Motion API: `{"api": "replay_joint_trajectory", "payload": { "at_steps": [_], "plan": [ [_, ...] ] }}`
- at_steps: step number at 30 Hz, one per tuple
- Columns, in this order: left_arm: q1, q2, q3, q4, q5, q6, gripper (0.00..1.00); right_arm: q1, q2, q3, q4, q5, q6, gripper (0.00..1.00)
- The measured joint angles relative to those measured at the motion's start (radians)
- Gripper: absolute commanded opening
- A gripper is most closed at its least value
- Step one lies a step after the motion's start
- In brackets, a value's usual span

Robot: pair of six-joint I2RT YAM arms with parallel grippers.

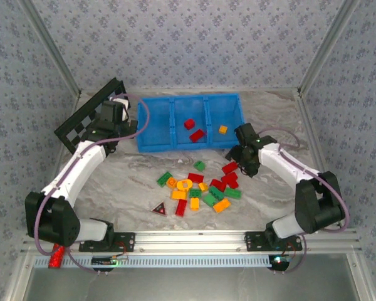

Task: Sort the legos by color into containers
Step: Pick up the lego from the center of the table, then place the lego in the container.

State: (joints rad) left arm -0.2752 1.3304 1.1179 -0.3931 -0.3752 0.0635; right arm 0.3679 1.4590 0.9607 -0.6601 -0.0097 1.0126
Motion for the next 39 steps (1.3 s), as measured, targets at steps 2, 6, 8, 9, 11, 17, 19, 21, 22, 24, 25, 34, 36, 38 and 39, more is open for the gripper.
{"api": "replay_joint_trajectory", "payload": {
  "at_steps": [2, 6, 8, 9, 11, 17, 19, 21, 22, 24, 25, 34, 36, 38, 39],
  "plan": [
    [0.000, 0.000, 0.000, 0.000, 0.000, 0.000, 0.99, -0.007, 0.031, 0.000, 0.046, -0.016, 0.007, 0.79],
    [0.000, 0.000, 0.000, 0.000, -0.004, 0.003, 0.99, -0.009, 0.114, 0.012, 0.088, -0.040, 0.012, 0.78],
    [0.000, 0.000, 0.000, 0.000, -0.008, 0.007, 0.99, -0.008, 0.161, 0.027, 0.098, -0.052, 0.011, 0.75],
    [0.000, 0.000, 0.000, 0.000, -0.008, 0.008, 0.99, -0.008, 0.180, 0.035, 0.101, -0.056, 0.009, 0.73],
    [0.000, 0.000, 0.000, 0.000, -0.013, 0.010, 0.99, -0.008, 0.218, 0.050, 0.107, -0.062, 0.001, 0.68],
    [0.000, 0.000, 0.000, 0.000, -0.016, 0.019, 0.99, 0.002, 0.272, 0.075, 0.088, -0.056, -0.029, 0.49],
    [0.000, 0.000, 0.000, 0.000, -0.016, 0.023, 0.99, 0.005, 0.277, 0.076, 0.074, -0.044, -0.039, 0.43],
    [0.000, 0.000, 0.000, 0.000, -0.016, 0.023, 0.99, 0.008, 0.280, 0.079, 0.064, -0.035, -0.048, 0.39],
    [0.000, 0.000, 0.000, 0.000, -0.016, 0.023, 0.99, 0.012, 0.283, 0.084, 0.058, -0.031, -0.053, 0.37],
    [0.000, 0.000, 0.000, 0.000, -0.016, 0.023, 0.99, 0.019, 0.291, 0.096, 0.043, -0.022, -0.065, 0.35],
    [0.000, -0.001, 0.000, 0.000, -0.016, 0.023, 0.99, 0.023, 0.296, 0.106, 0.034, -0.019, -0.075, 0.34],
    [0.000, -0.003, 0.000, 0.000, -0.027, 0.031, 0.99, 0.098, 0.337, 0.319, -0.002, 0.016, -0.276, 0.32],
    [0.000, -0.009, 0.000, 0.000, -0.032, 0.036, 0.99, 0.133, 0.337, 0.419, -0.003, 0.051, -0.347, 0.32],
    [0.000, -0.018, 0.000, 0.000, -0.037, 0.044, 0.99, 0.172, 0.337, 0.510, -0.002, 0.083, -0.416, 0.32],
    [0.000, -0.023, 0.000, 0.000, -0.038, 0.046, 0.99, 0.195, 0.337, 0.555, 0.001, 0.098, -0.453, 0.33]
  ]
}}
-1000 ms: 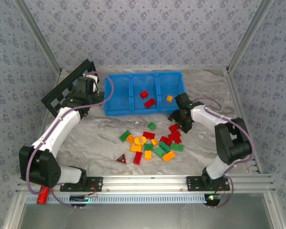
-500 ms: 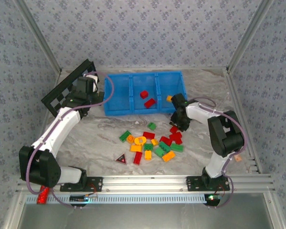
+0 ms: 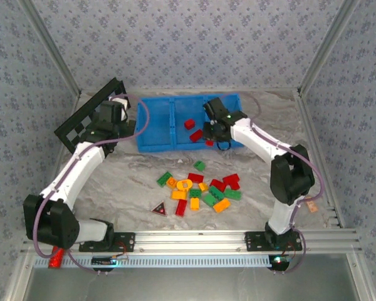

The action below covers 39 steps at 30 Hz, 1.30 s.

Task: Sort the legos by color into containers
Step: Place the lego in the container.

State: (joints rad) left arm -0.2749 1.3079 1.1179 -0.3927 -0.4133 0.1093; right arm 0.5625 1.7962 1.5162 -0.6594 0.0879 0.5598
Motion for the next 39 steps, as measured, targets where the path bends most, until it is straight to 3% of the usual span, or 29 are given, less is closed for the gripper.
{"api": "replay_joint_trajectory", "payload": {
  "at_steps": [6, 15, 29, 39],
  "plan": [
    [0.013, -0.032, 0.000, 0.000, -0.006, 0.011, 0.99, 0.093, 0.093, 0.254, -0.005, 0.067, -0.187, 0.33],
    [0.015, -0.092, -0.001, 0.005, -0.025, 0.036, 0.99, 0.127, 0.367, 0.476, -0.085, 0.120, -0.314, 0.32],
    [0.015, -0.109, -0.014, 0.029, -0.026, 0.040, 0.99, 0.113, 0.513, 0.540, -0.166, 0.131, -0.314, 0.38],
    [0.015, -0.103, -0.015, 0.030, -0.025, 0.040, 0.99, 0.101, 0.525, 0.565, -0.199, 0.114, -0.314, 0.52]
  ]
}}
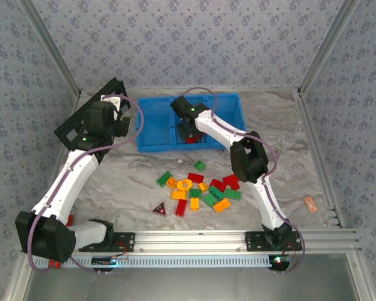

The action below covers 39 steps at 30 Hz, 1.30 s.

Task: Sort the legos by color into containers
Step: Place the lego in the container, then pick up the lego from the center of the table.

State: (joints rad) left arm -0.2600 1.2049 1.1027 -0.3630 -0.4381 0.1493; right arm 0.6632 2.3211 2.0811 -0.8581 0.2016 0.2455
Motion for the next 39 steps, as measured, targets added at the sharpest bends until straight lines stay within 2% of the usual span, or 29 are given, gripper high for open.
{"api": "replay_joint_trajectory", "payload": {
  "at_steps": [9, 16, 19, 28, 39],
  "plan": [
    [0.000, 0.014, -0.002, 0.000, 0.011, 0.000, 0.99, 0.014, -0.114, -0.013, -0.050, -0.003, -0.003, 0.58],
    [0.000, 0.016, -0.003, 0.000, 0.033, -0.001, 0.99, 0.059, -0.385, -0.293, -0.036, -0.022, -0.031, 0.61],
    [0.000, 0.016, -0.003, 0.000, 0.040, -0.003, 0.99, 0.066, -0.436, -0.401, -0.038, -0.052, -0.054, 0.63],
    [0.000, 0.049, -0.002, -0.002, 0.072, -0.019, 0.99, 0.074, -0.456, -0.621, -0.016, -0.106, -0.115, 0.66],
    [0.000, 0.061, -0.002, -0.006, 0.079, -0.027, 0.99, 0.075, -0.411, -0.655, 0.085, -0.139, -0.174, 0.68]
  ]
}}
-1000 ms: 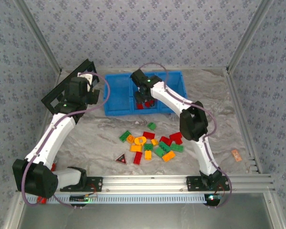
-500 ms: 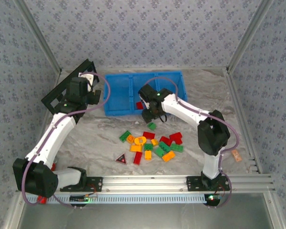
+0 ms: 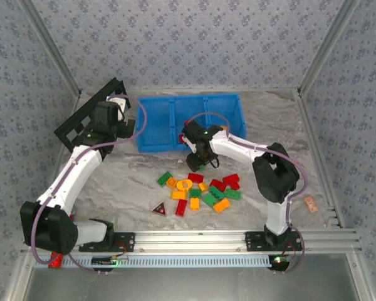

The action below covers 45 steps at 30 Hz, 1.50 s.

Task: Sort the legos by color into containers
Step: Pick up the lego from the center of the table, then place the lego in the container.

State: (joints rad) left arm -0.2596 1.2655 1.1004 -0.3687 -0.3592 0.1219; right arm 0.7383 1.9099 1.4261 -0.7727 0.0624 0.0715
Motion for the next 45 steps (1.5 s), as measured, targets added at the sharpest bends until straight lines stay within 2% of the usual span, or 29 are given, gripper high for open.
{"api": "replay_joint_trajectory", "payload": {
  "at_steps": [4, 9, 12, 17, 20, 25, 29, 38, 45],
  "plan": [
    [0.000, 0.000, 0.000, -0.003, 0.000, 0.000, 0.99, -0.001, 0.050, -0.001, 0.020, -0.011, -0.014, 0.66],
    [0.000, 0.001, 0.000, -0.003, 0.000, 0.000, 0.99, -0.001, 0.071, -0.001, 0.029, -0.019, -0.021, 0.60],
    [0.000, 0.001, 0.000, -0.003, 0.000, 0.000, 0.99, -0.001, 0.077, -0.001, 0.037, -0.022, -0.027, 0.53],
    [0.000, 0.017, 0.000, -0.003, 0.000, 0.000, 0.99, -0.001, 0.089, -0.003, 0.045, -0.026, -0.031, 0.36],
    [0.000, 0.019, 0.000, -0.006, 0.000, 0.000, 0.99, -0.001, 0.092, -0.001, 0.043, -0.026, -0.032, 0.31],
    [0.000, 0.019, 0.000, -0.006, -0.005, 0.001, 0.99, -0.004, 0.092, 0.035, 0.006, -0.029, -0.032, 0.30],
    [0.007, 0.019, 0.000, -0.006, -0.003, 0.000, 0.99, -0.003, 0.089, 0.151, -0.011, -0.037, -0.043, 0.30],
    [0.098, -0.036, 0.005, -0.018, 0.058, -0.056, 0.99, 0.051, 0.054, 0.336, 0.189, -0.025, -0.186, 0.31],
    [0.111, -0.089, 0.016, -0.022, 0.060, -0.071, 0.99, 0.105, 0.185, 0.497, 0.346, 0.060, -0.344, 0.31]
  ]
}}
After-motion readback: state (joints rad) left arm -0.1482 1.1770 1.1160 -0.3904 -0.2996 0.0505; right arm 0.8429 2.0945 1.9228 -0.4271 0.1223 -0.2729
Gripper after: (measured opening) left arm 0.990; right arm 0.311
